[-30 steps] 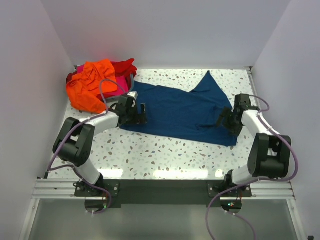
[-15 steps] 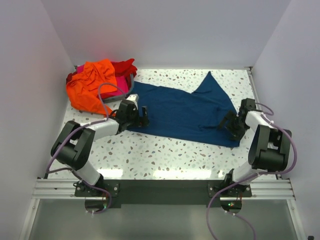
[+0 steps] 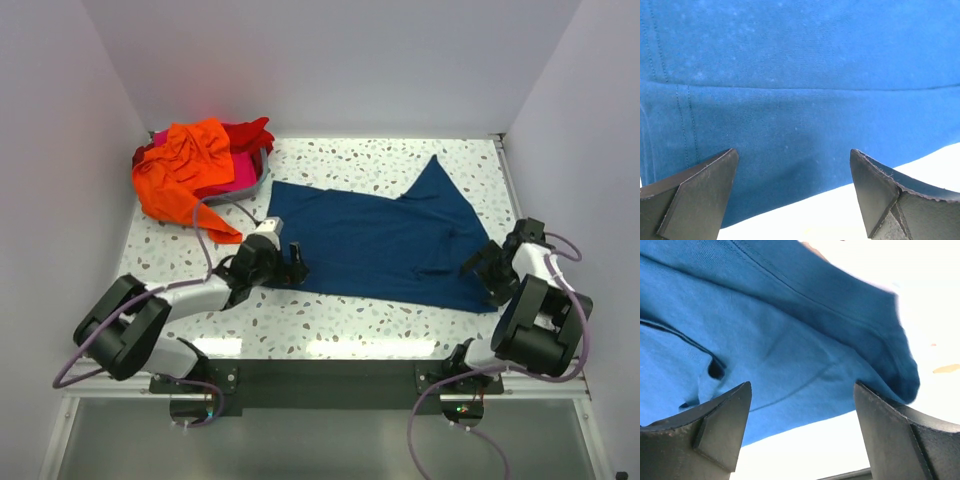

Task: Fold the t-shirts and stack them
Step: Fold the tshirt

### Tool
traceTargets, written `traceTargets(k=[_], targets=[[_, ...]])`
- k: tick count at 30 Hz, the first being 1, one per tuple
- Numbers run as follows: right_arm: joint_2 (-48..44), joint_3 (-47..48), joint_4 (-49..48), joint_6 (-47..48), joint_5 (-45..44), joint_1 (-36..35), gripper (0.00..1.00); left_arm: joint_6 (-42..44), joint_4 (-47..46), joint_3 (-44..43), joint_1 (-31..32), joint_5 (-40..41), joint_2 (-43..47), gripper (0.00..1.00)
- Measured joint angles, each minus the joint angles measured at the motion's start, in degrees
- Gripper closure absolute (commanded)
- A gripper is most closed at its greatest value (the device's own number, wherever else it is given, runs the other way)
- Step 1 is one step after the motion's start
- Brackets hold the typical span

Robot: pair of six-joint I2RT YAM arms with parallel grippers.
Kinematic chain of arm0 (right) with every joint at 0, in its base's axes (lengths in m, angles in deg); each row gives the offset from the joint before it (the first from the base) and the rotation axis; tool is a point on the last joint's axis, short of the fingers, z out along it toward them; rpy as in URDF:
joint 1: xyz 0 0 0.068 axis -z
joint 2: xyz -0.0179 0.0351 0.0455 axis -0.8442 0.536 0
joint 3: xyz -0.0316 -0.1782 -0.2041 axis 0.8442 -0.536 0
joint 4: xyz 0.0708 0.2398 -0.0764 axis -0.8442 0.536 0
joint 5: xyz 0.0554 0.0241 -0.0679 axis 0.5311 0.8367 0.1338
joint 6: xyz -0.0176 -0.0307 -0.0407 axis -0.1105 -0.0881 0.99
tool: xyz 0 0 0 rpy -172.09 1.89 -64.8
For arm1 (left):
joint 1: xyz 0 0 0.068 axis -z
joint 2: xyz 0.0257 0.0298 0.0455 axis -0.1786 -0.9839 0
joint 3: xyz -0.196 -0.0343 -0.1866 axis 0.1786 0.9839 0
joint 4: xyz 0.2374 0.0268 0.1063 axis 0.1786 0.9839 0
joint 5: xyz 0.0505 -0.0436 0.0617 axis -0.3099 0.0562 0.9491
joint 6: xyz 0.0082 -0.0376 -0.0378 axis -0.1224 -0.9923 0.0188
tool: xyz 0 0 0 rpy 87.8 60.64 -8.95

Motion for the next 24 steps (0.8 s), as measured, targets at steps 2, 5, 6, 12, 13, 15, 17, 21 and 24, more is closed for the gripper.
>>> traceTargets(k=[2, 5, 6, 12, 13, 15, 17, 21, 24], targets=[[-2.21, 0.02, 1.29, 0.11, -1.46, 0.11, 0.16, -1.57, 0.24, 2.64, 0.90, 0.09, 3.30, 0.00], [-7.04, 0.35, 2.93, 0.48, -1.90, 0.09, 0.20, -3.30, 4.15, 4.24, 1.36, 0.96, 7.56, 0.00], [-8.22, 0.50, 3.17, 0.59, -1.79, 0.02, 0.22, -3.72, 5.55, 4.28, 1.38, 1.25, 8.41, 0.00], [-11.50, 2.67, 4.07, 1.68, -1.14, -3.52, 0.25, -4.11, 18.18, 1.53, 1.38, 3.72, 11.96, 0.00], [-11.15, 2.86, 4.09, 1.73, -1.09, -4.90, 0.25, -4.09, 20.11, 0.79, 1.38, 4.13, 12.20, 0.00], [-9.73, 3.08, 3.85, 1.60, -1.05, -8.15, 0.26, -4.07, 23.04, -0.46, 1.38, 4.81, 12.79, 0.00], [-7.74, 3.15, 3.41, 1.18, -1.18, -11.98, 0.27, -3.98, 25.24, -1.57, 1.38, 5.57, 13.51, 0.00], [-4.11, 3.15, 2.10, 0.11, -1.07, -17.25, 0.28, -3.67, 27.89, -2.67, 1.38, 6.75, 14.95, 0.00], [-2.51, 3.15, 1.14, -0.59, -1.14, -18.29, 0.30, -3.65, 29.24, -2.69, 1.36, 7.28, 15.37, 0.00]])
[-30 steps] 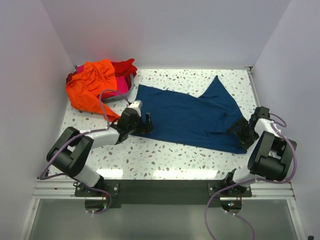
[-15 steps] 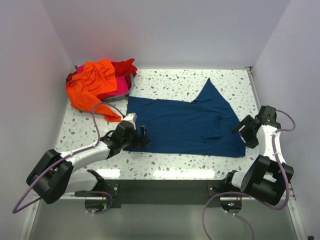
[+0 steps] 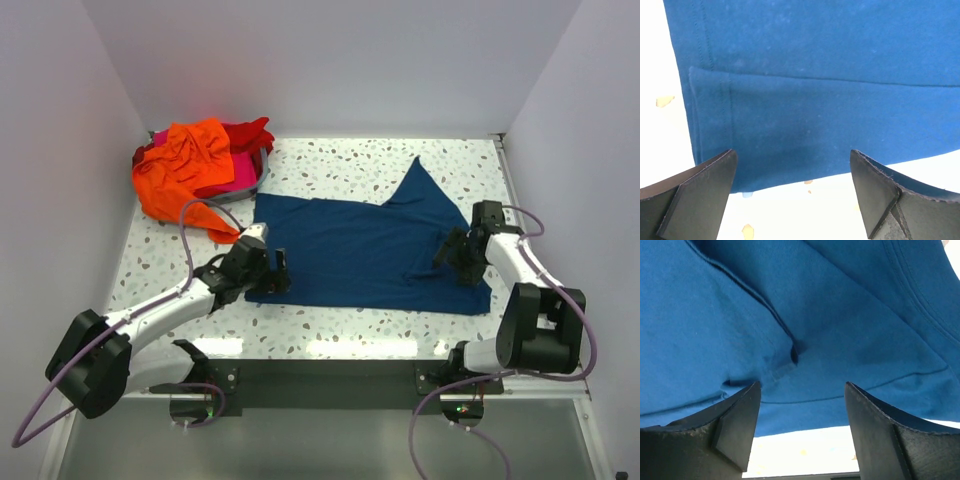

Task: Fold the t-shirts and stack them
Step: Fold the tshirt

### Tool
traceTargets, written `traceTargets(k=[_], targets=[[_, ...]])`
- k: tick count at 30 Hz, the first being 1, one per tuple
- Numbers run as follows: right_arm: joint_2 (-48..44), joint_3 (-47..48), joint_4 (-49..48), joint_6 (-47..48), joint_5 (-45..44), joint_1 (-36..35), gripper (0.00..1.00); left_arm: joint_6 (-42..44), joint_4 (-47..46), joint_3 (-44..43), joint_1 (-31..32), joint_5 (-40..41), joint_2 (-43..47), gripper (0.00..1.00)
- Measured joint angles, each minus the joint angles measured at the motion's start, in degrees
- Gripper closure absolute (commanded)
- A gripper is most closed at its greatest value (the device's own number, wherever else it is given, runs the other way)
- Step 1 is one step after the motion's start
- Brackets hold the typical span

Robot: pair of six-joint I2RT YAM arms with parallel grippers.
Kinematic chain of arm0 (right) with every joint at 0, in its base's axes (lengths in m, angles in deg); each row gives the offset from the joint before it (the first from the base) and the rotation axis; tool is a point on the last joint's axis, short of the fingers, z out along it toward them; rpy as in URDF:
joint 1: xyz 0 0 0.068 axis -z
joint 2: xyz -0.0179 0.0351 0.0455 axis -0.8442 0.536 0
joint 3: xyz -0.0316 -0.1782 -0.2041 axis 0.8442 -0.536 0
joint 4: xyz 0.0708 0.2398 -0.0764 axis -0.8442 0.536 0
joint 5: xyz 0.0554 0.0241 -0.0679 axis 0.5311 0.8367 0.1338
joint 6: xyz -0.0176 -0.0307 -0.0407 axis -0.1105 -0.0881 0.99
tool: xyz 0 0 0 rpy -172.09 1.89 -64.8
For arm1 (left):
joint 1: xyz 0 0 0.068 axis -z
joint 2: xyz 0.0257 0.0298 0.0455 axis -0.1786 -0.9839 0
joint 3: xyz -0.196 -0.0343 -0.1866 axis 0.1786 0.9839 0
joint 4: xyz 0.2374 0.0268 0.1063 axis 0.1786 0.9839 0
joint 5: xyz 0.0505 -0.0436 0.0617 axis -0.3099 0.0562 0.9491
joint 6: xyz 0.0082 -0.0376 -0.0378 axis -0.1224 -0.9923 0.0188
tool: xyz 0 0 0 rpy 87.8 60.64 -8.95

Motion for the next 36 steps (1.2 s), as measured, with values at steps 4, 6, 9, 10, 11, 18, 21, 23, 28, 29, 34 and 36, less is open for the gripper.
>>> traceTargets(k=[4, 6, 9, 10, 11, 18, 21, 23, 28, 29, 34, 36], targets=[[1.86, 0.00, -1.64, -0.39, -0.02, -0.35, 0.34, 0.02, 0.98, 0.00, 0.02, 0.37, 0.00, 0.00], [2.99, 0.00, -2.62, -0.61, 0.00, -0.52, 0.39, 0.02, 1.05, 0.00, 0.00, 0.44, 0.00, 0.00], [4.61, 0.00, -4.26, -0.98, 0.31, -0.61, 0.47, 0.02, 1.05, 0.00, 0.00, 0.79, -0.02, 0.00], [5.05, -0.02, -4.81, -1.07, 0.57, -0.61, 0.49, 0.02, 1.05, 0.00, 0.02, 0.87, -0.07, 0.00], [5.46, -0.11, -5.42, -1.25, 0.81, -0.68, 0.51, 0.02, 1.05, 0.00, 0.00, 0.98, -0.15, 0.00], [6.93, -1.07, -8.15, -2.34, 1.79, -0.98, 0.77, 0.02, 1.05, 0.00, 0.00, 1.22, -0.98, 0.00], [6.95, -1.27, -8.44, -2.73, 2.51, -1.25, 0.90, 0.02, 1.05, 0.00, 0.00, 1.25, -1.01, 0.00], [6.95, -1.27, -8.72, -3.13, 2.62, -1.42, 0.97, 0.02, 1.05, 0.00, 0.00, 1.25, -1.01, 0.00], [7.17, -0.70, -9.01, -4.07, 2.64, -3.19, 1.00, 0.02, 1.03, 0.00, 0.00, 1.25, -1.05, 0.00], [7.56, -0.09, -8.94, -4.33, 2.60, -3.93, 1.00, 0.02, 1.03, 0.00, 0.00, 1.25, -1.07, 0.00], [11.58, 4.76, -9.11, -5.75, 2.40, -7.96, 1.00, 0.02, 1.01, 0.00, 0.00, 1.27, -1.62, 0.00], [13.22, 6.82, -9.05, -6.32, 2.25, -9.75, 1.00, 0.02, 1.01, 0.02, 0.00, 1.27, -1.70, 0.00]])
